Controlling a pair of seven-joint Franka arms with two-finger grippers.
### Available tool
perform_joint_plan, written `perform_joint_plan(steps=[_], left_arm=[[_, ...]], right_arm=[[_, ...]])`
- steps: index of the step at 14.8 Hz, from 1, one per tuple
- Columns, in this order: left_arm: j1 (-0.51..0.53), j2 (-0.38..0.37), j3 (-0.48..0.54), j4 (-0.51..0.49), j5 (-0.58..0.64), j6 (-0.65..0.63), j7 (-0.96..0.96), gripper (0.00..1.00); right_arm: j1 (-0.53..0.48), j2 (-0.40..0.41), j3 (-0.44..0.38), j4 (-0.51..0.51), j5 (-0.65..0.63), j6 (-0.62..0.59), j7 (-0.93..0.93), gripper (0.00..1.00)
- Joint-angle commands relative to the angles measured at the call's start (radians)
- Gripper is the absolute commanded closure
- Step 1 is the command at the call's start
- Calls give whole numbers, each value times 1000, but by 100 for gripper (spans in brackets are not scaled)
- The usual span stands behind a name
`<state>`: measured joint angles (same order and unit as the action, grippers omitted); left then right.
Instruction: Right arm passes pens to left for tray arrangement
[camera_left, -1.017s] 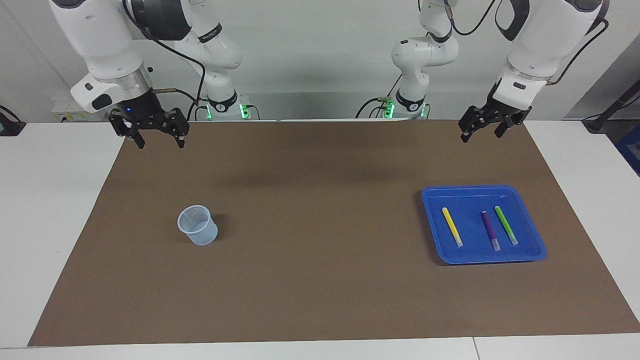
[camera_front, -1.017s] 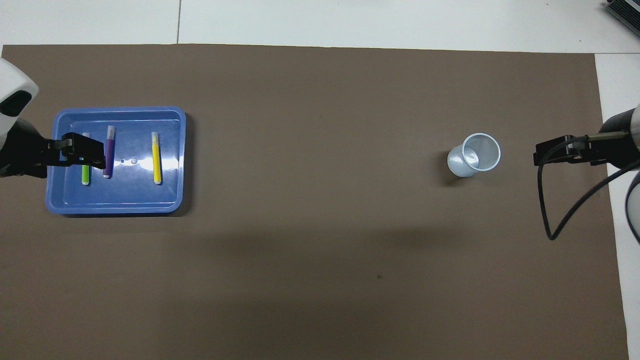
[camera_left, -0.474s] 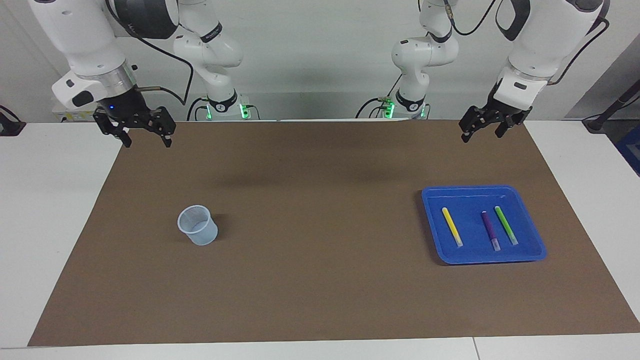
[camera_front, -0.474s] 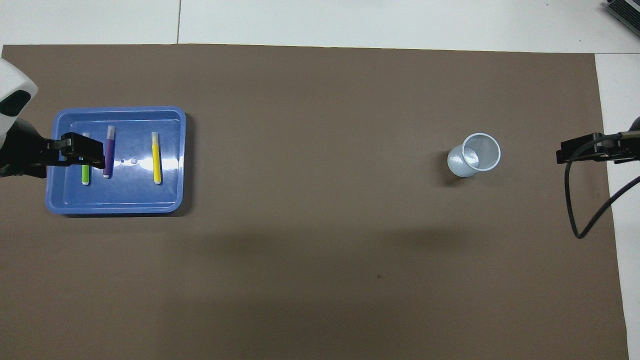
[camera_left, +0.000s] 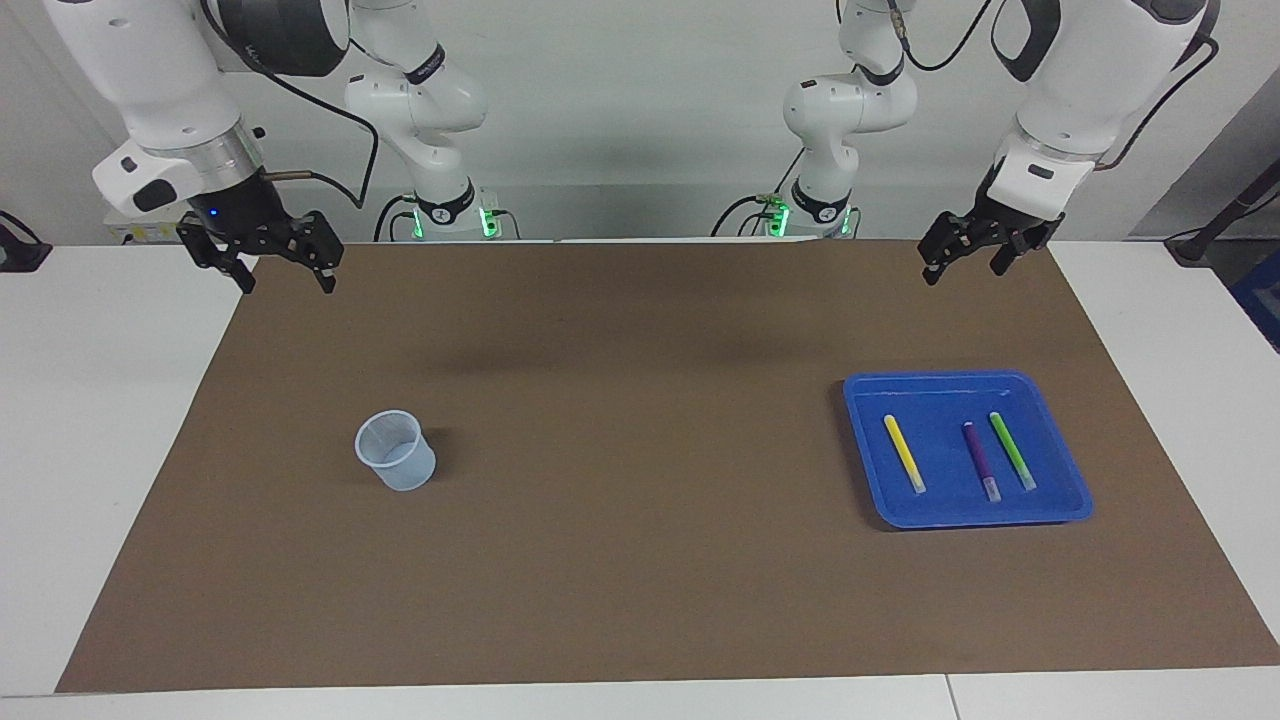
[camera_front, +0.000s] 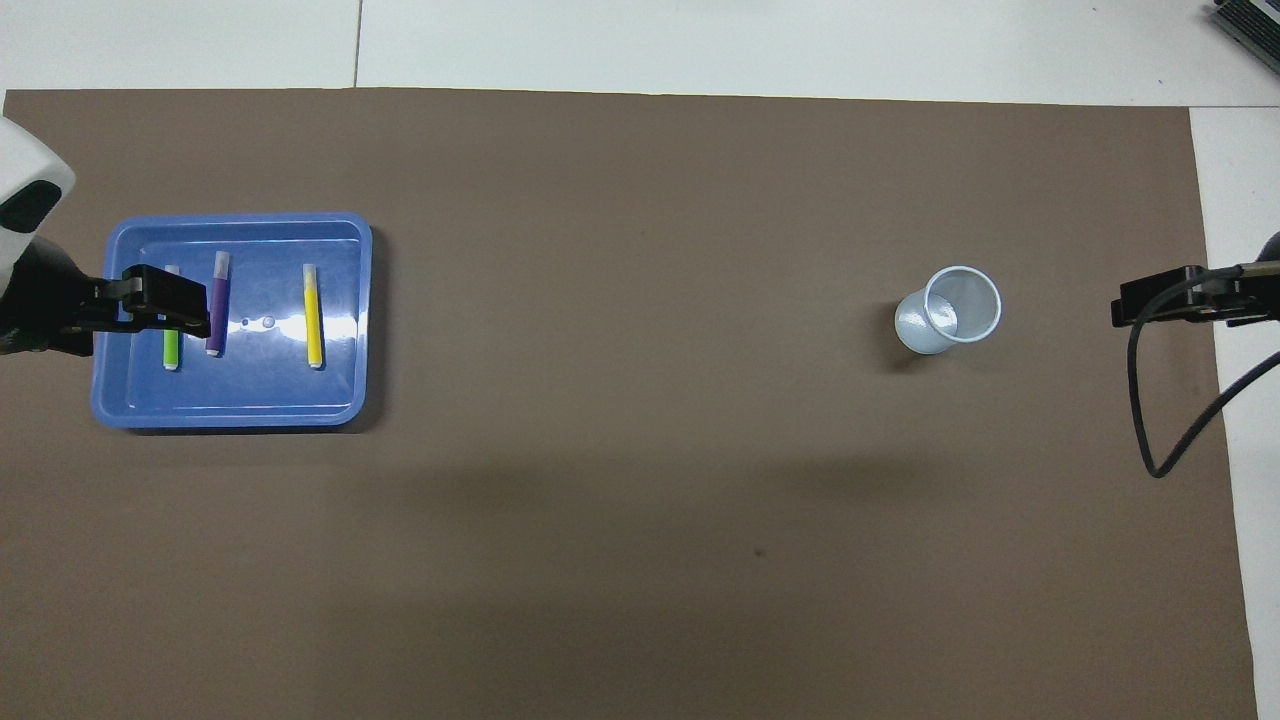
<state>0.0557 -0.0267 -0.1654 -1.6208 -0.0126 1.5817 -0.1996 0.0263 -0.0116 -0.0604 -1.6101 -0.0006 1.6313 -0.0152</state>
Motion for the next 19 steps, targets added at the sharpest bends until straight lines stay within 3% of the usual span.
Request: perform_joint_plan(steps=[1,19], left_arm=[[-10,-27,14,-28,-14,20,9,0],[-8,-27,14,-27,-14,21,11,0]], right_arm=[[-6,2,-13,16,82,-16,-22,0],[-28,-8,-13,41,64,-130,-14,0]])
